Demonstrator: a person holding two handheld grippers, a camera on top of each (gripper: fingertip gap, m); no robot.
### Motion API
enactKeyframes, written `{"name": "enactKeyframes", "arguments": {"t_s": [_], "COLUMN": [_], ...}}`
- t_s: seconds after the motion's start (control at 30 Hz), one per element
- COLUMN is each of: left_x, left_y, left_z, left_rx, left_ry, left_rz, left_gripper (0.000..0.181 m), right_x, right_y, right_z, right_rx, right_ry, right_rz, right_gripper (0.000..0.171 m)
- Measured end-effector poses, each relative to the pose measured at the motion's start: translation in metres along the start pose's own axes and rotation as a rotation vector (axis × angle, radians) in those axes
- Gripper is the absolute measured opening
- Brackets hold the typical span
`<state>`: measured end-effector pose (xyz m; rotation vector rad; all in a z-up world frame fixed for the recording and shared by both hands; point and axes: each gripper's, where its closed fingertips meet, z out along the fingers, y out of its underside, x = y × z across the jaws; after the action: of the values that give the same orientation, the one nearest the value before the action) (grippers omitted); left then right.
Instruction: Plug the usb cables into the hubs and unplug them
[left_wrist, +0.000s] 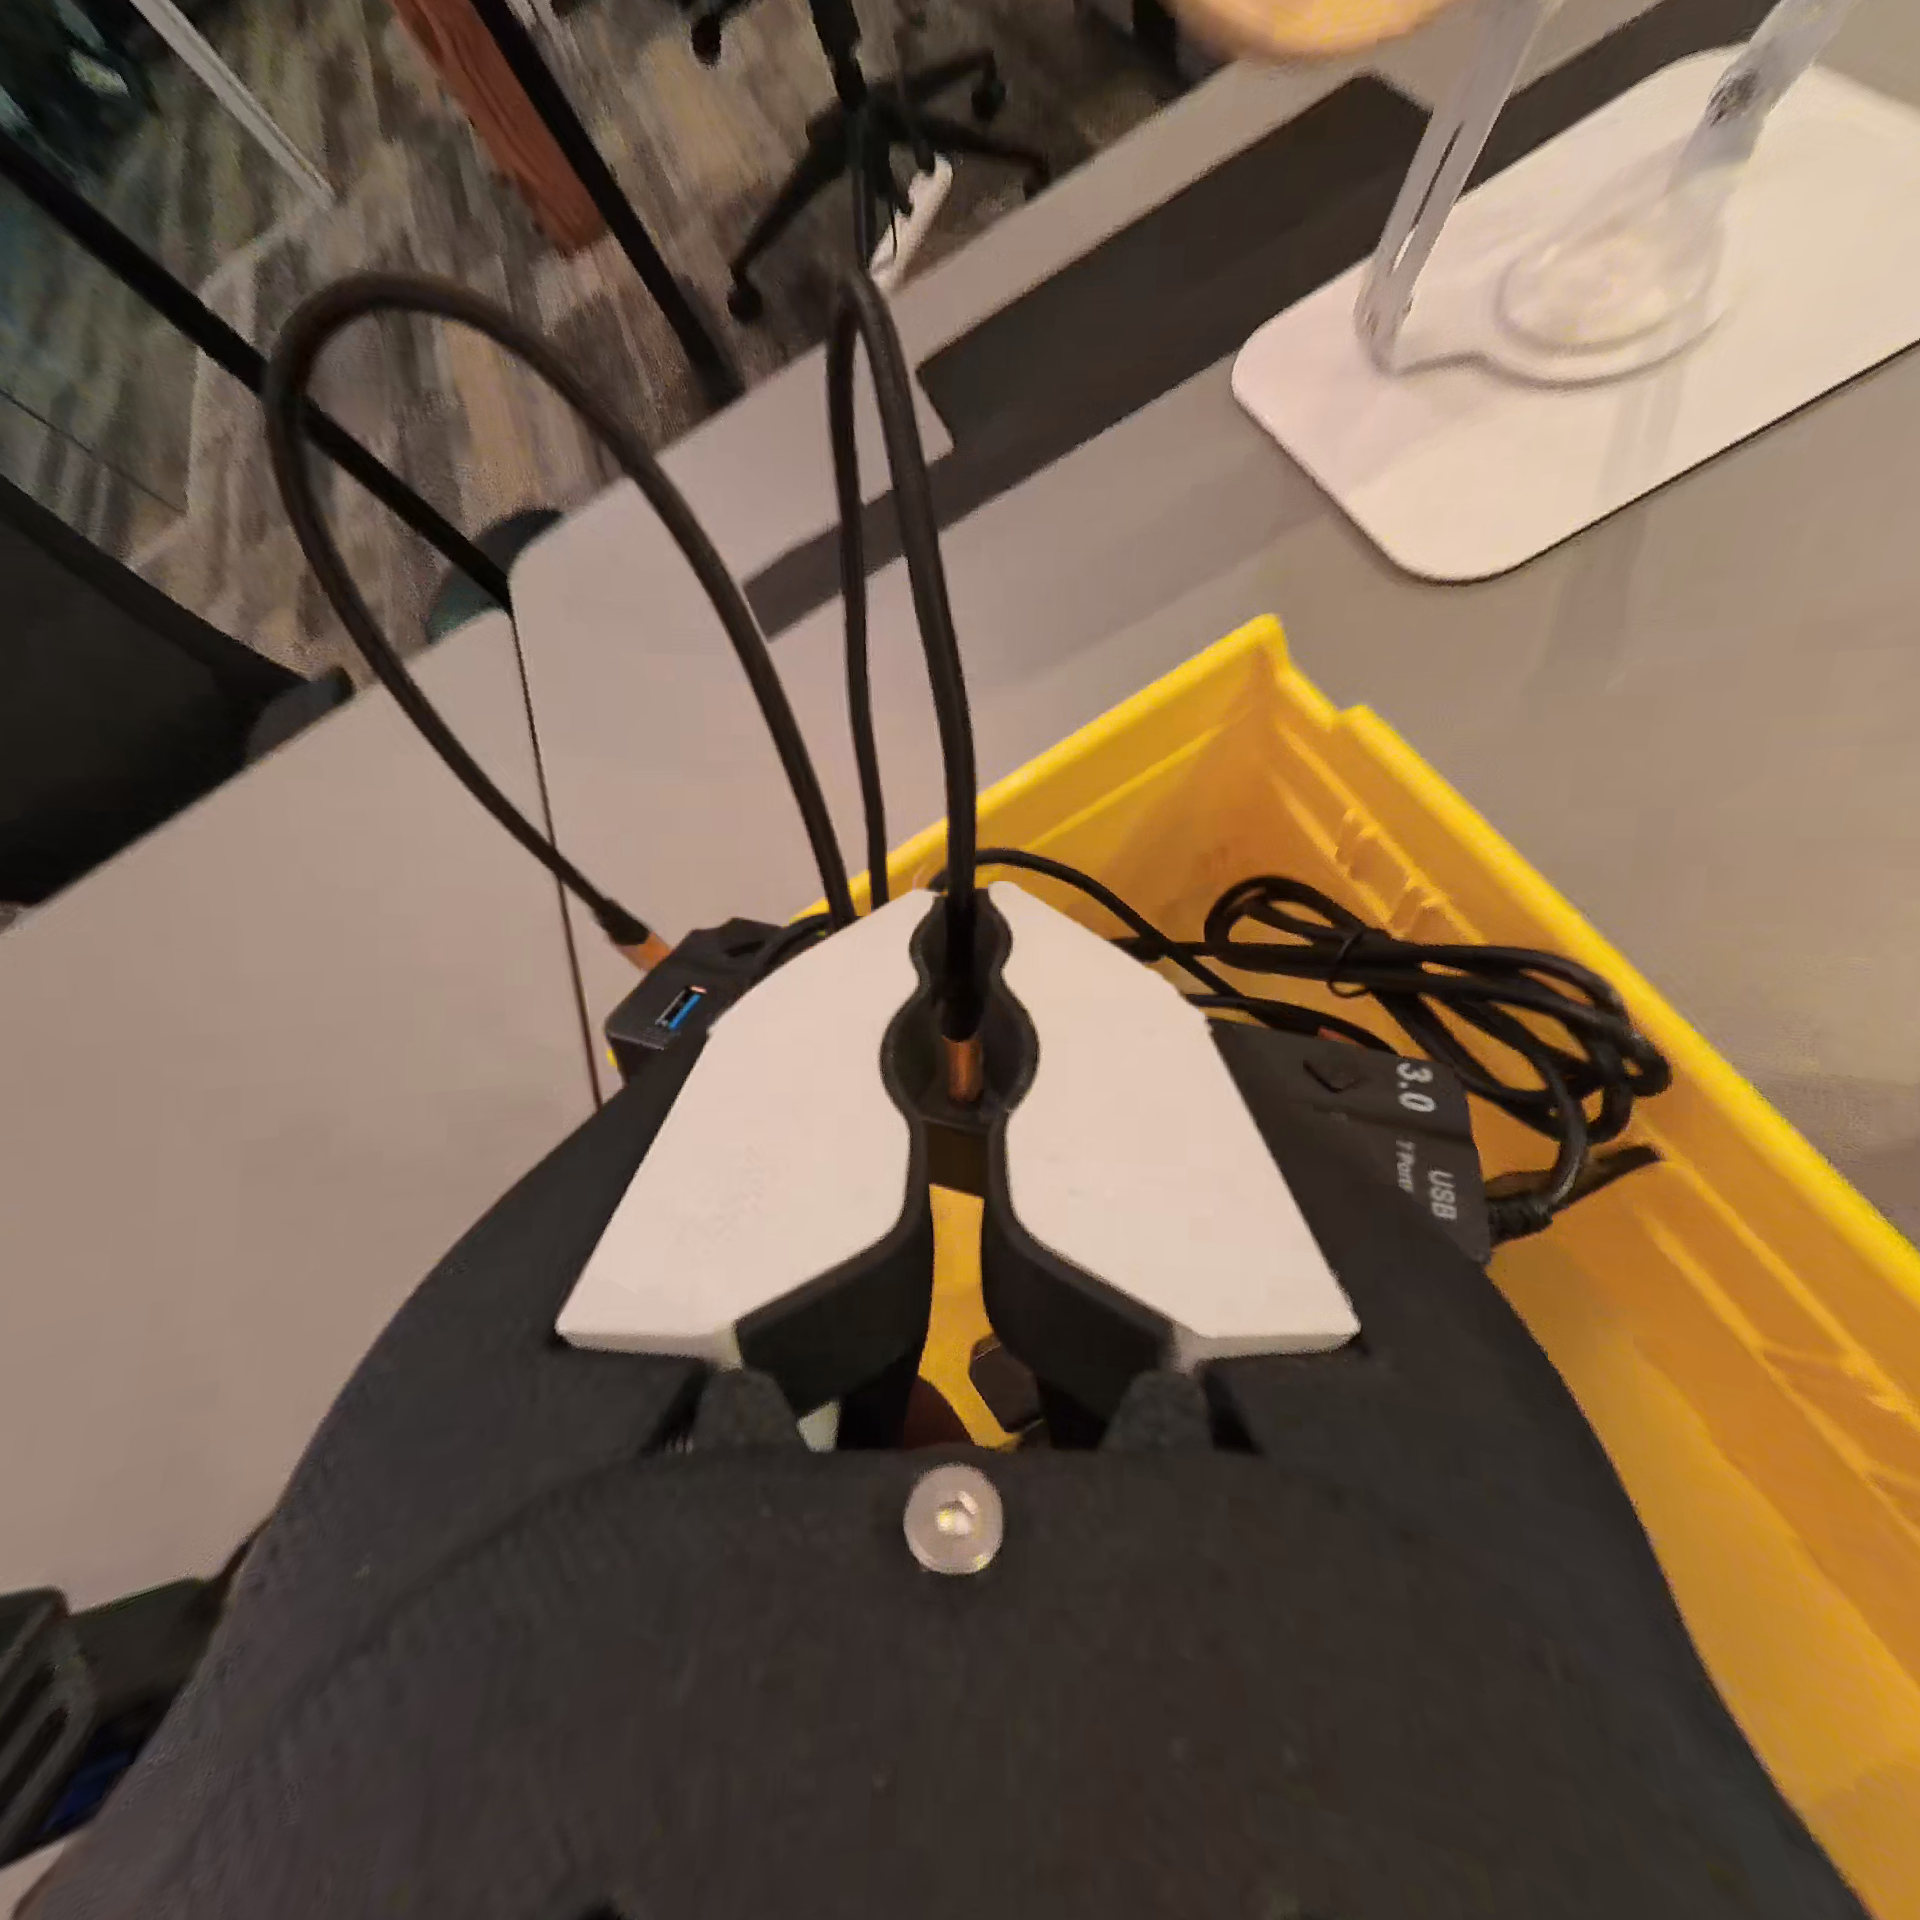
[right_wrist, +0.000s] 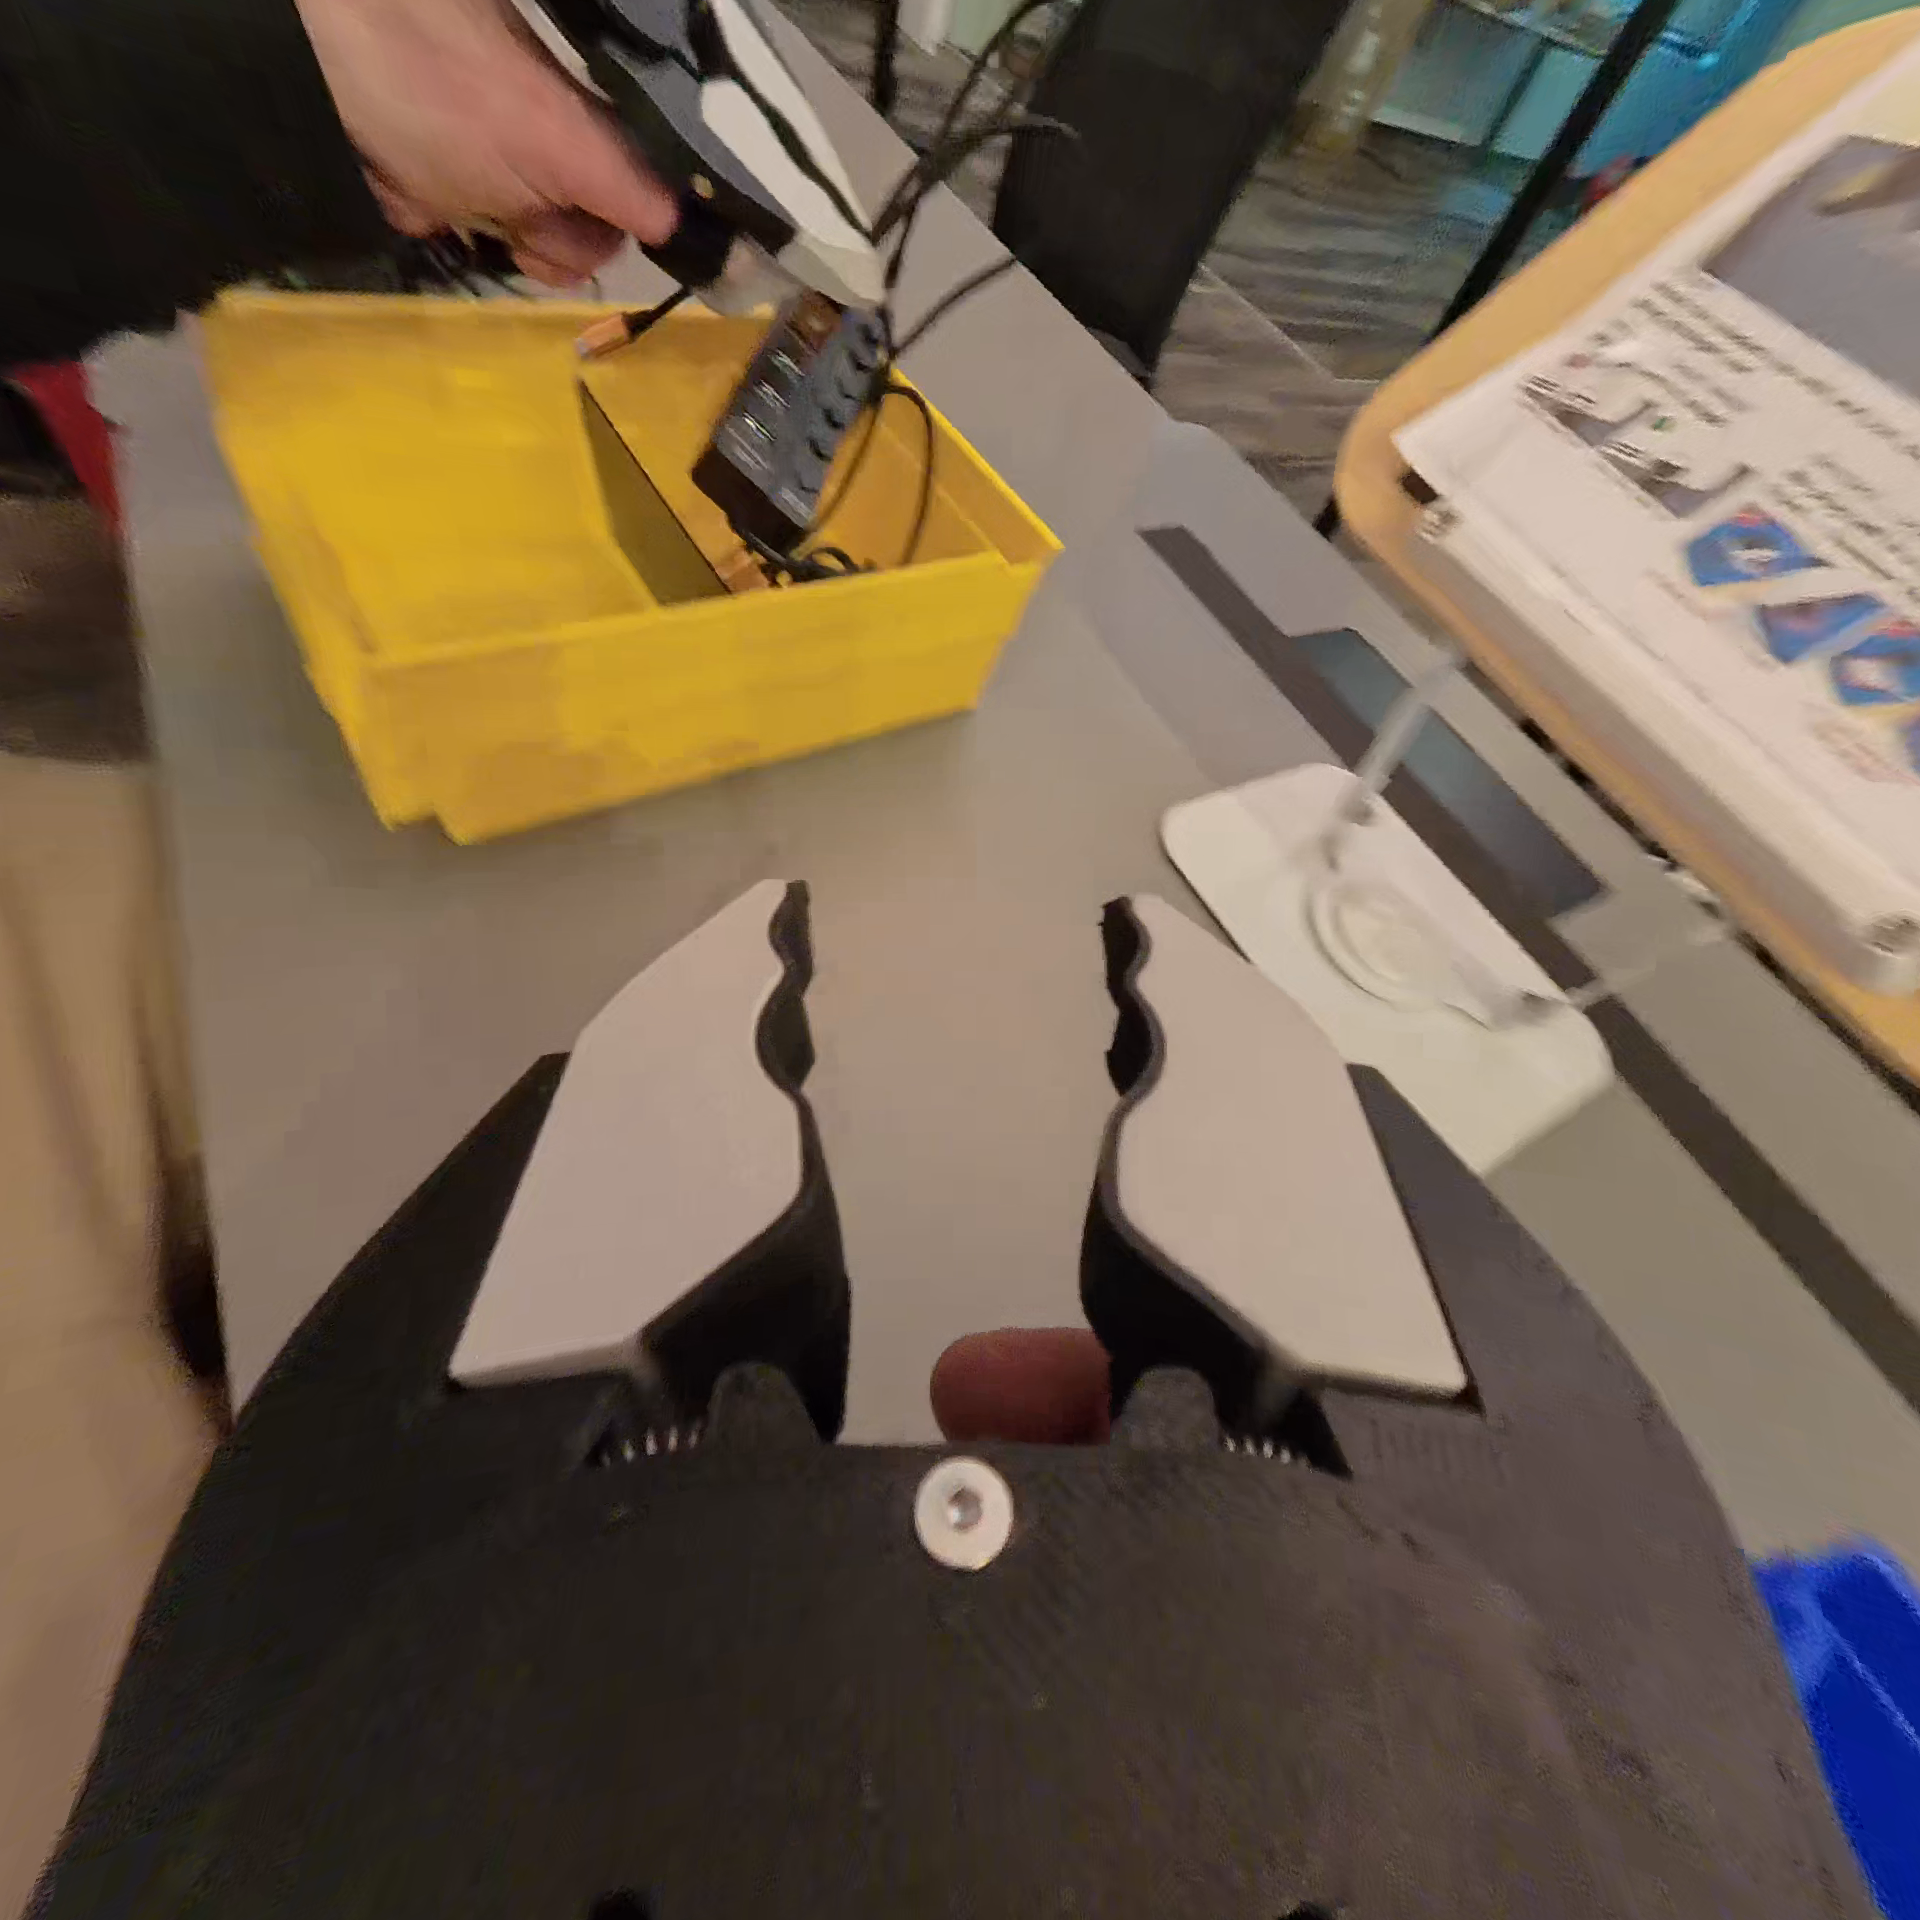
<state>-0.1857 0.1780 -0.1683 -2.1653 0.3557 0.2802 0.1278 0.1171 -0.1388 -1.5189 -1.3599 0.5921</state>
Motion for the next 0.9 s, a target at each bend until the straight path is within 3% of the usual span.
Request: {"name": "enactKeyframes", "arguments": {"t_s": [0.03, 0.23, 0.43, 0.67, 0.9], "left_x": [0.002, 0.024, 0.076, 0.134, 0.161], "left_y": [-0.009, -0.068, -0.112, -0.128, -0.132], "left_z": [-0.007, -0.054, -0.090, -0.106, -0.106], "left_rx": [0.024, 0.191, 0.315, 0.377, 0.392], "left_ry": [-0.002, -0.031, -0.029, 0.013, 0.007], "left_rz": [0.013, 0.075, 0.178, 0.277, 0.310], "left_gripper": [0.004, 0.004, 0.004, 0.004, 0.004], "right_x": [-0.008, -0.048, -0.069, -0.052, -0.065], "right_y": [-0.007, -0.037, -0.066, -0.052, -0.043], "right_z": [0.008, 0.054, 0.082, 0.110, 0.111], "right_rx": [0.015, 0.057, 0.095, 0.044, 0.043], "right_ry": [-0.034, -0.149, -0.174, -0.132, -0.260], "right_rz": [0.017, 0.080, 0.221, 0.319, 0.430], "right_gripper": [0.064, 0.080, 0.093, 0.094, 0.091]}}
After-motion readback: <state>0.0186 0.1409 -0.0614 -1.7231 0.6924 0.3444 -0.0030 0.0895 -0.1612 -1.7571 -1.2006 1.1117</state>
